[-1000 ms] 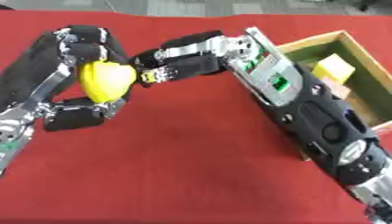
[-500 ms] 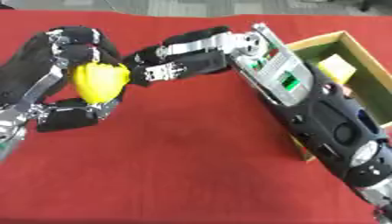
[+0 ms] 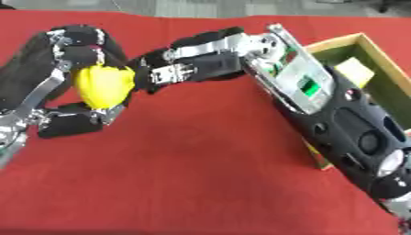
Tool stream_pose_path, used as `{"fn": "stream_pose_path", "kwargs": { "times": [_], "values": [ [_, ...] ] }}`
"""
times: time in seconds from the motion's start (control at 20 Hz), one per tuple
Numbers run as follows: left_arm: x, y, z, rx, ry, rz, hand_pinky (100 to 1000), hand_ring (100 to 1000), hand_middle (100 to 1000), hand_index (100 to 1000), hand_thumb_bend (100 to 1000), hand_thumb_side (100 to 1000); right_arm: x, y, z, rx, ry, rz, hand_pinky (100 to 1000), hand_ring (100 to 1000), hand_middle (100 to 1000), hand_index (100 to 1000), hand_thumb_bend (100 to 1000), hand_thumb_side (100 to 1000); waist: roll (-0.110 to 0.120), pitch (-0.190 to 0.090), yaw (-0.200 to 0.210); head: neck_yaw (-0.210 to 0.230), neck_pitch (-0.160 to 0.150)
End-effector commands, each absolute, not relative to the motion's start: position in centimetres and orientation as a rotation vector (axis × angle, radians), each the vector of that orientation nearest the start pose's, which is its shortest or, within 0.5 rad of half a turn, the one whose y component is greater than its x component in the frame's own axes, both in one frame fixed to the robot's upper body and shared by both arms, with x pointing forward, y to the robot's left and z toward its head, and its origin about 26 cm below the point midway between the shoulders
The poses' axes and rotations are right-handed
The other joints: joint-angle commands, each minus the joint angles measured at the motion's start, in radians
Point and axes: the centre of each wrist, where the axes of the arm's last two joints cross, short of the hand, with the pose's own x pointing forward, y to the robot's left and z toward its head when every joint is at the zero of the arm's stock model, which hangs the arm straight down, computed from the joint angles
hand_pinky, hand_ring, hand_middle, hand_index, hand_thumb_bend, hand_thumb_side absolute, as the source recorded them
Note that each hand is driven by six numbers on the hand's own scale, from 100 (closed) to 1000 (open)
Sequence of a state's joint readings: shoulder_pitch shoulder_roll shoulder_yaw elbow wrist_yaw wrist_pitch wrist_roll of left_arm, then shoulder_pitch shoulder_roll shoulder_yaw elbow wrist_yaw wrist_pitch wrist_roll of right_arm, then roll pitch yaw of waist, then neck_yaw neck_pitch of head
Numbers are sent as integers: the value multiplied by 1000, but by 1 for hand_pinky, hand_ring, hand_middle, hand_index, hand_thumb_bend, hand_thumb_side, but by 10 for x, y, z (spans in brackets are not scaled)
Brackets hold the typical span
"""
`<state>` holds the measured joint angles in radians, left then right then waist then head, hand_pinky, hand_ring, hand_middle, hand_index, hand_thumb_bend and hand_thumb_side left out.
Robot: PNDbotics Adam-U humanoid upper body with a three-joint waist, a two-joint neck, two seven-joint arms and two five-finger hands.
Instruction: Pick up the objects with one hand, pass them to the other hand, and then place them into the box on the other side of the table.
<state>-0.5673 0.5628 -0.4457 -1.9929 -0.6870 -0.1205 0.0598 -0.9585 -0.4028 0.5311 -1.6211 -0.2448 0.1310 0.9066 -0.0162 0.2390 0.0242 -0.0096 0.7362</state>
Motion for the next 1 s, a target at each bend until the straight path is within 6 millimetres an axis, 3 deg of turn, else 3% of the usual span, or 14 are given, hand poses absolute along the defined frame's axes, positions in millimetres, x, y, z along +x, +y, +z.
{"fn": "stream_pose_path", "kwargs": {
  "times": [0.05,1.0],
  "values": [
    [298,180,238,-907,2805,1543,676,589,540,546,100,100,356,-106,288,679,-1574,1906,966,1000,934,1000,100,913,2,-24,-2,4,-5],
    [299,184,236,-934,2798,1549,676,588,539,544,100,100,342,-111,300,757,-1588,1886,960,1000,941,1000,100,857,2,-17,-7,10,-7]
  ]
}}
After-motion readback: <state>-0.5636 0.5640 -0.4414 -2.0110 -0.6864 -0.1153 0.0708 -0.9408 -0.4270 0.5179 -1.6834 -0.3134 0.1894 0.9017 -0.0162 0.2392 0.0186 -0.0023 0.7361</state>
